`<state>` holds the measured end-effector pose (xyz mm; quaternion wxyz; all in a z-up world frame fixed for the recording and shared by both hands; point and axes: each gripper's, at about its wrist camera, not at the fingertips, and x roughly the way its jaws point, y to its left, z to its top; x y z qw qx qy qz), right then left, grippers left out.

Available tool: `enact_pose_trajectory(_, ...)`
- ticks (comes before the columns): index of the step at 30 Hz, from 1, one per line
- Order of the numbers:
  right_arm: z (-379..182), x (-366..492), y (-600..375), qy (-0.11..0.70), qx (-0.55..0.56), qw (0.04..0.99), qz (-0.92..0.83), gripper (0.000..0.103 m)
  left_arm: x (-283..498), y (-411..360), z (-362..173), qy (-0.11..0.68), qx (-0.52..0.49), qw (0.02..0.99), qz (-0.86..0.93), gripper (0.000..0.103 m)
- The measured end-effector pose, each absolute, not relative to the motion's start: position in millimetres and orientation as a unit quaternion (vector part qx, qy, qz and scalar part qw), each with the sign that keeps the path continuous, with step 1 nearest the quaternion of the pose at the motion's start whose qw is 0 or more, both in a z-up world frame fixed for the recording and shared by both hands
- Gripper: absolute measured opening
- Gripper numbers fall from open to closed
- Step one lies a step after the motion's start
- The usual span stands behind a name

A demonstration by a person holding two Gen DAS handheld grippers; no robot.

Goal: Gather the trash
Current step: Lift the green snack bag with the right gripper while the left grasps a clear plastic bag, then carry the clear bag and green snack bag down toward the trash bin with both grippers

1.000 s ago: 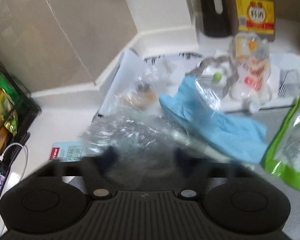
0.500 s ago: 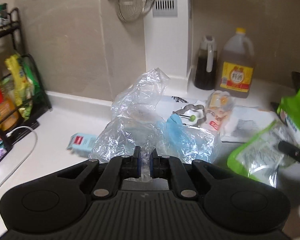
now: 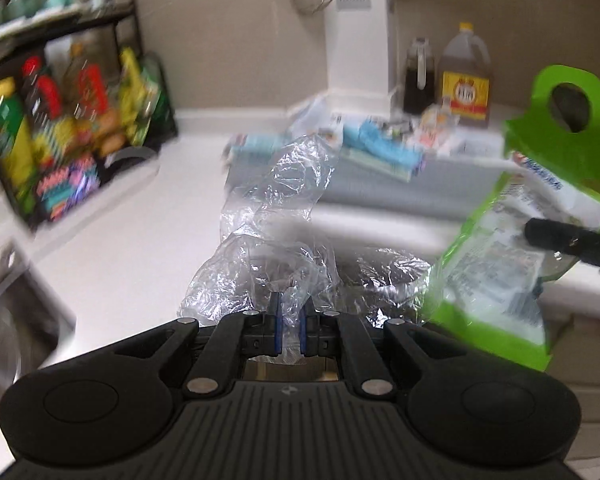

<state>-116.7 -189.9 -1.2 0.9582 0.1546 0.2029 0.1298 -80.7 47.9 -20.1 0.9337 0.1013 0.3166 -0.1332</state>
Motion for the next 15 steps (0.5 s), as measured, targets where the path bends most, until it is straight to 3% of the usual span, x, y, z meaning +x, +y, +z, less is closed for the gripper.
enact_pose_trajectory(8,-44.6,-150.1,-134.3,0.296,0.081,0.942,0.138,0.016,-136.8,70.4,-79.8,0.377,0.069,0.921,-0.075,0.008)
enact_pose_trajectory(15,-43.7,-157.9,-128.2,0.31,0.062,0.941,0.119,0.016,-148.3,85.5,-80.5,0.379,0.049,0.921,-0.083,0.008)
